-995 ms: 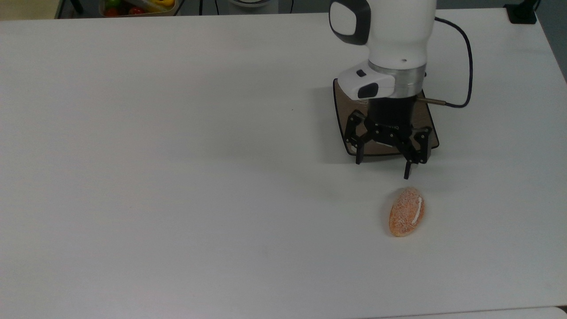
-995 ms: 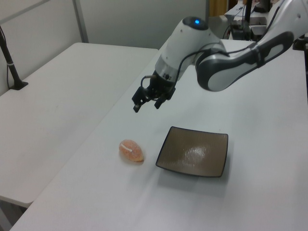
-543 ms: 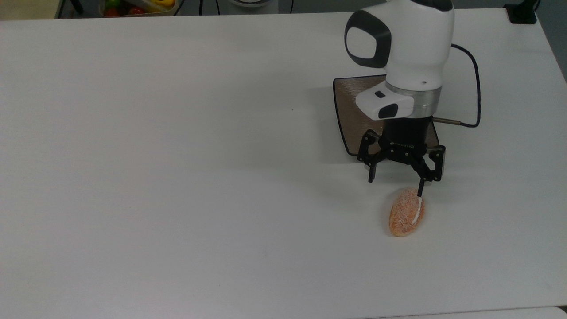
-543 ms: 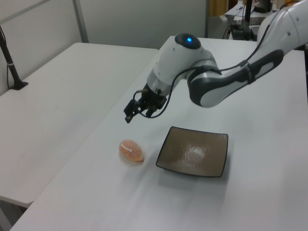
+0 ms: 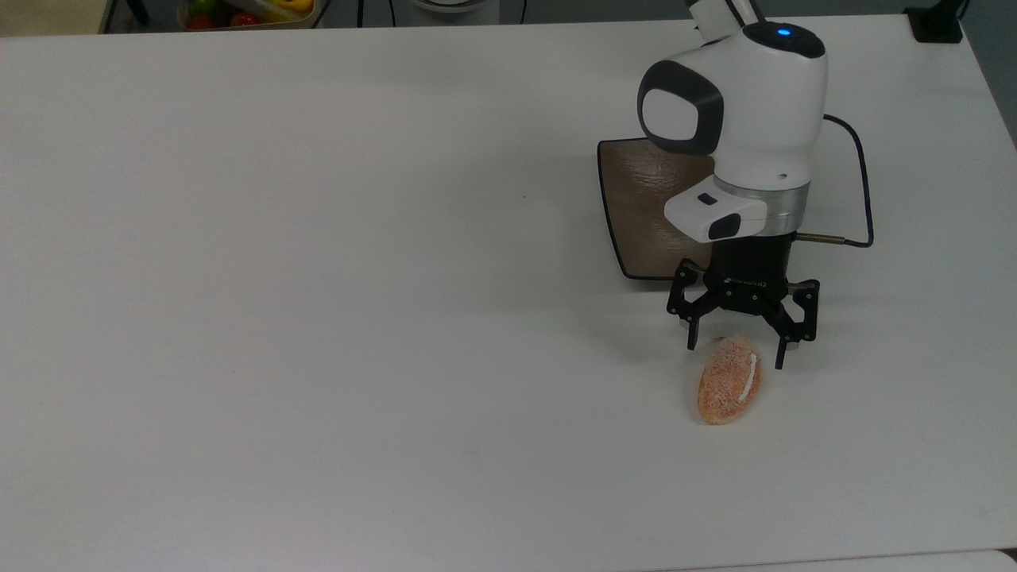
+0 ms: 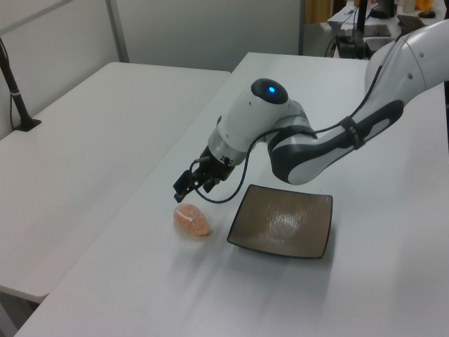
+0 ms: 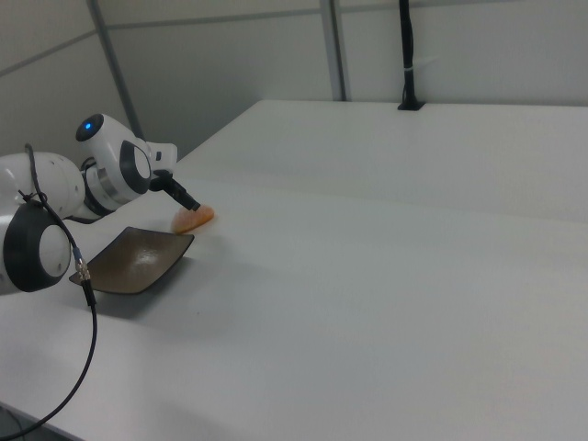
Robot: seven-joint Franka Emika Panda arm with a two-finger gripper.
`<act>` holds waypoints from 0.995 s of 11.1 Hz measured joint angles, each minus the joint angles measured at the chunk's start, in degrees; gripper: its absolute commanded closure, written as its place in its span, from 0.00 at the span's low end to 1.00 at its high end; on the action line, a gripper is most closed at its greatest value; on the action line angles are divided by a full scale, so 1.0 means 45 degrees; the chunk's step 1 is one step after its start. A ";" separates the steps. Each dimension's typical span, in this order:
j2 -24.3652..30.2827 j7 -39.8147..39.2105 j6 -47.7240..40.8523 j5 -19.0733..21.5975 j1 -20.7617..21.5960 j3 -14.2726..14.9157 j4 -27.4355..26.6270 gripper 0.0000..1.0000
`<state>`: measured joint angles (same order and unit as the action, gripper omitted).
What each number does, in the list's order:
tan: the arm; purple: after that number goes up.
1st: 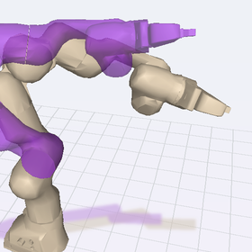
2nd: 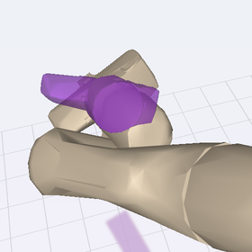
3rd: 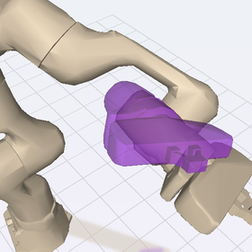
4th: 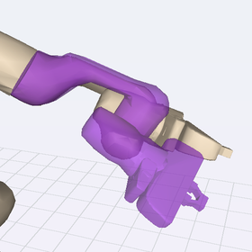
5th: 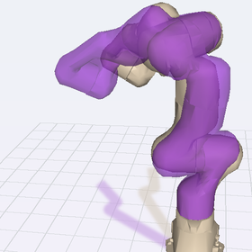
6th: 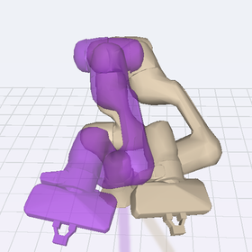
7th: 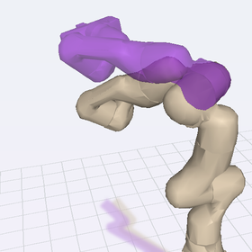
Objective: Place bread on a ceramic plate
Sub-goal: 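Lower the gripper onto the bread roll and close on it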
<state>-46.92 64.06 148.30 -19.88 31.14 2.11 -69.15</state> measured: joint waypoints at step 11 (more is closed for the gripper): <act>-0.0962 0.0006 0.0769 -0.1012 0.0234 0.0095 0.0167 0.83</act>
<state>-51.25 64.08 151.76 -24.43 32.19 2.54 -68.40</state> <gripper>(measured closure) 0.366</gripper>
